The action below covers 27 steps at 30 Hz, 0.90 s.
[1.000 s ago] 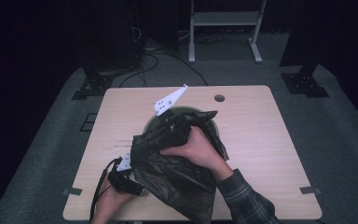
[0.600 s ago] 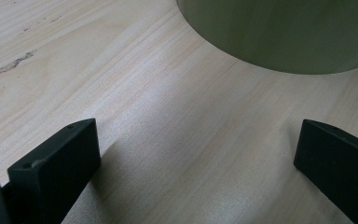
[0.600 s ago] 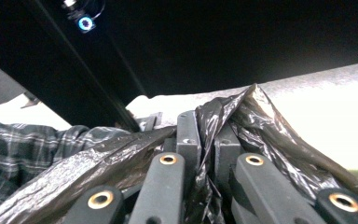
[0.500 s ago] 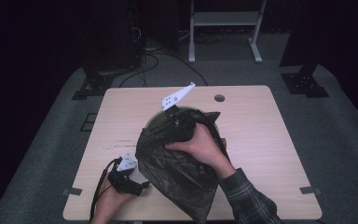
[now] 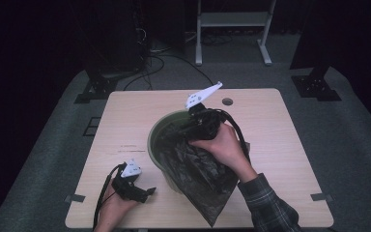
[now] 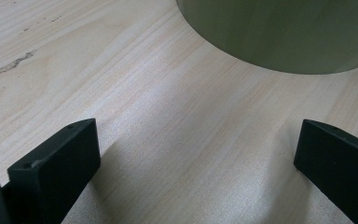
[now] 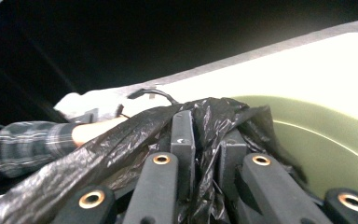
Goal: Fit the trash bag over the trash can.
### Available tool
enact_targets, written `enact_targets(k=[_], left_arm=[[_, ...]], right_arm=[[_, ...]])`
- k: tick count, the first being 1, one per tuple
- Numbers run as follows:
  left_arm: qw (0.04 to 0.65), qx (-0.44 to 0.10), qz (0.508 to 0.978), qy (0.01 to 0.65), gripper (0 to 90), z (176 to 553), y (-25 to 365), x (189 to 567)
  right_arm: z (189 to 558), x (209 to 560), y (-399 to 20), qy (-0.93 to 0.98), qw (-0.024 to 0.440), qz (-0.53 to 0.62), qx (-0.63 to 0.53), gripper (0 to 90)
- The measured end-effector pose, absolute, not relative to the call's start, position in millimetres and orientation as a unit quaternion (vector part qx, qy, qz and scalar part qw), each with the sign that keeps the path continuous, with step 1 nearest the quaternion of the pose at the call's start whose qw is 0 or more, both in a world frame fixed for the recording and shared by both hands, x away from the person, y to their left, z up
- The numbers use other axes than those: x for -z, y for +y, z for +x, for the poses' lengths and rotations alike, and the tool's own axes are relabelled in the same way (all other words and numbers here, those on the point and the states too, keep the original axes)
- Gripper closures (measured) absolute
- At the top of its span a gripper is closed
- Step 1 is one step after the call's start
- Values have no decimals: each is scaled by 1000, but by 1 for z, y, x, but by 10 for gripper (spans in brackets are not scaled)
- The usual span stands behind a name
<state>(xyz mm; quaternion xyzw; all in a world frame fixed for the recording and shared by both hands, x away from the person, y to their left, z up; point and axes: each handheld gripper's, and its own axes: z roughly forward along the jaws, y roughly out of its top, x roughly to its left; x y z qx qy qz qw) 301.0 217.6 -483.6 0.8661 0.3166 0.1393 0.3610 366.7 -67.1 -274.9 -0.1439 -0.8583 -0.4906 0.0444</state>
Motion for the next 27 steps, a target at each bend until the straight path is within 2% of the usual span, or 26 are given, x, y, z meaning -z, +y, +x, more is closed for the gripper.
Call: enact_targets(k=[12, 19, 23, 27], left_arm=[[361, -139, 866, 317, 0, 301, 218, 484], [361, -139, 866, 317, 0, 301, 218, 484], [361, -139, 866, 317, 0, 301, 218, 484], [361, -139, 866, 317, 0, 301, 218, 484]], right_arm=[[378, 274, -114, -850, -18, -205, 485, 807], [384, 278, -125, -856, -48, -232, 459, 787], [386, 281, -130, -852, -42, -234, 466, 725], [382, 275, -139, -844, -44, -230, 482, 607]])
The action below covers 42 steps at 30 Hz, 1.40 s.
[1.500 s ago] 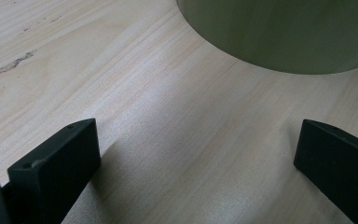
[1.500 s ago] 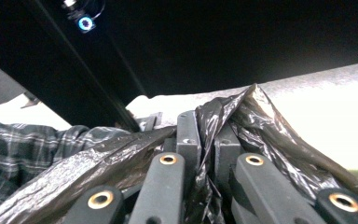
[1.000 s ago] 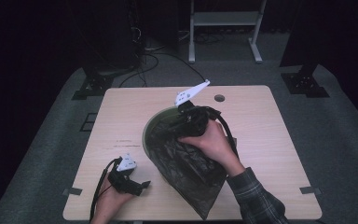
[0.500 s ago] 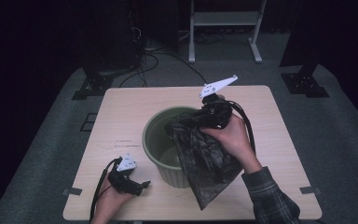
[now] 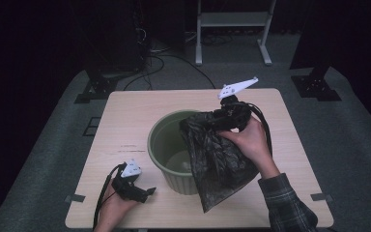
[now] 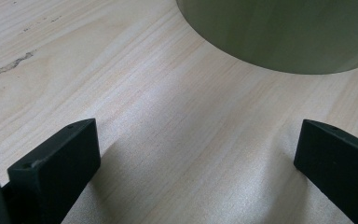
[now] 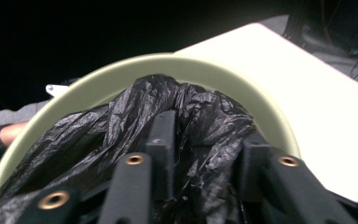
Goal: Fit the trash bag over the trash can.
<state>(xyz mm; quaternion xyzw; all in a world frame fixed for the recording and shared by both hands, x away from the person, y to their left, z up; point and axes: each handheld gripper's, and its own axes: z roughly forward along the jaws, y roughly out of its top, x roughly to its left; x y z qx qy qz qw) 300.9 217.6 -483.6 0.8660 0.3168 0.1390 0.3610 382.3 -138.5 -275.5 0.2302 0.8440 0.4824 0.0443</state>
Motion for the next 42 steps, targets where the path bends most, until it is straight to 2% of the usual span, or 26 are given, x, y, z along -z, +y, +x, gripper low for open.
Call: enact_targets(k=[8, 11, 14, 16, 21, 23, 26, 31, 42], left_arm=[[361, -139, 866, 317, 0, 301, 218, 484], [361, -139, 866, 317, 0, 301, 218, 484], [361, -139, 866, 317, 0, 301, 218, 484], [361, -139, 866, 316, 0, 301, 218, 484], [361, -139, 866, 317, 0, 301, 218, 484], [361, -139, 866, 317, 0, 301, 218, 484], [361, -139, 866, 317, 0, 301, 218, 484], [361, -139, 866, 316, 0, 301, 218, 484], [361, -139, 867, 316, 0, 301, 218, 484]], right_arm=[[383, 272, -152, 840, 68, 253, -475, 484], [386, 276, -151, 844, 80, 263, -461, 410], [389, 280, -149, 848, 87, 271, -447, 407], [391, 282, -148, 851, 83, 276, -439, 471], [392, 287, -150, 850, 81, 283, -436, 732], [393, 290, -150, 853, 59, 280, -437, 813], [392, 292, -143, 862, 37, 263, -431, 845], [386, 286, -122, 872, 21, 231, -431, 848], [386, 284, -66, 896, 20, 192, -401, 849]])
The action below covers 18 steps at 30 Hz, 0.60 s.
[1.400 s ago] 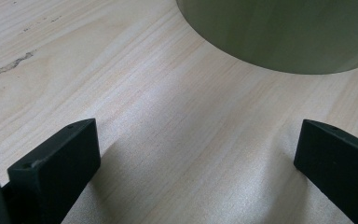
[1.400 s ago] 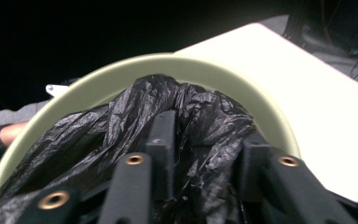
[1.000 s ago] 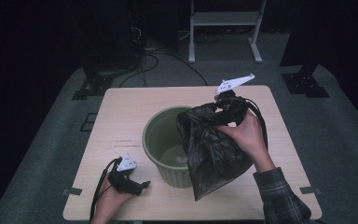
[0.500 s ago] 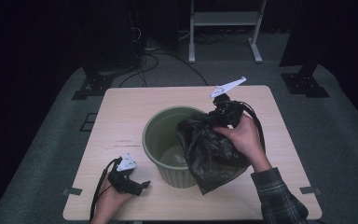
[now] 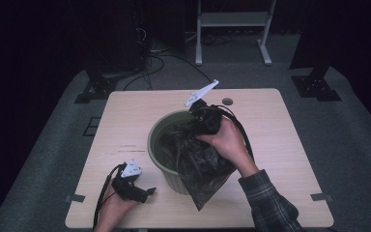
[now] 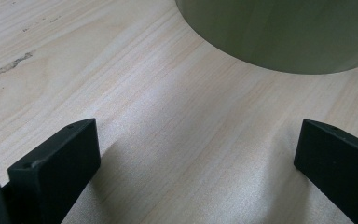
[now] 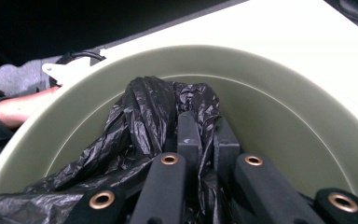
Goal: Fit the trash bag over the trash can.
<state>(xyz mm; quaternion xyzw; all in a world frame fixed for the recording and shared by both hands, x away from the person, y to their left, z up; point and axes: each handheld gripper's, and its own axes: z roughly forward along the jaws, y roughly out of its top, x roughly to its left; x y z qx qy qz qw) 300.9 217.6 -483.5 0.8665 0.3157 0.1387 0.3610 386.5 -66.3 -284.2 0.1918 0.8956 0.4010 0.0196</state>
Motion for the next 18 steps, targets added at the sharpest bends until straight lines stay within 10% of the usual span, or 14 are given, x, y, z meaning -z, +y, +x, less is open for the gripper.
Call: enact_targets(k=[6, 12, 18], left_arm=[[361, -139, 867, 316, 0, 301, 218, 483], [361, -139, 867, 316, 0, 301, 218, 484], [361, -139, 867, 316, 0, 301, 218, 484]], right_arm=[[390, 288, -40, 909, 21, 177, -376, 835], [388, 283, -43, 906, 55, 188, -375, 468], [384, 266, -75, 890, 70, 200, -404, 356]])
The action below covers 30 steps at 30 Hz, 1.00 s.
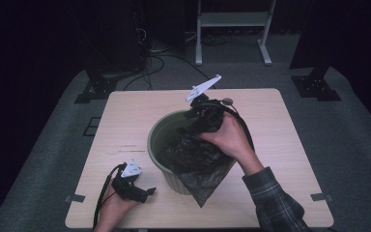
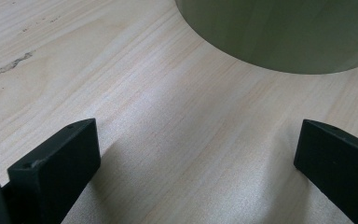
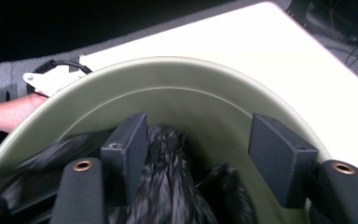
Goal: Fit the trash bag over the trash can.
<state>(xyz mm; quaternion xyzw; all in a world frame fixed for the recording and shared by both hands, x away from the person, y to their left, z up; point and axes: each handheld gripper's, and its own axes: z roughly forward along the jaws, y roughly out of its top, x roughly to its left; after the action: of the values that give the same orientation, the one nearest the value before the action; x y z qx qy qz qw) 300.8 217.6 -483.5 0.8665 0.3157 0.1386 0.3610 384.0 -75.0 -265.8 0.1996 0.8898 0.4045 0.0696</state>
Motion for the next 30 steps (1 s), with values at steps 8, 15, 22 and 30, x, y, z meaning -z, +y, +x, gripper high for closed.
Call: enact_targets(k=[8, 15, 22, 30], left_arm=[[361, -139, 867, 315, 0, 301, 218, 484], [361, -139, 867, 316, 0, 301, 218, 484], [361, -139, 866, 316, 0, 301, 218, 484], [361, -139, 866, 317, 0, 300, 218, 483]], right_arm=[[370, 252, -133, 860, 77, 223, -452, 359], [357, 254, -175, 845, 89, 239, -470, 364], [343, 264, -209, 836, 89, 257, -477, 364], [327, 278, -239, 822, 89, 271, -492, 365]])
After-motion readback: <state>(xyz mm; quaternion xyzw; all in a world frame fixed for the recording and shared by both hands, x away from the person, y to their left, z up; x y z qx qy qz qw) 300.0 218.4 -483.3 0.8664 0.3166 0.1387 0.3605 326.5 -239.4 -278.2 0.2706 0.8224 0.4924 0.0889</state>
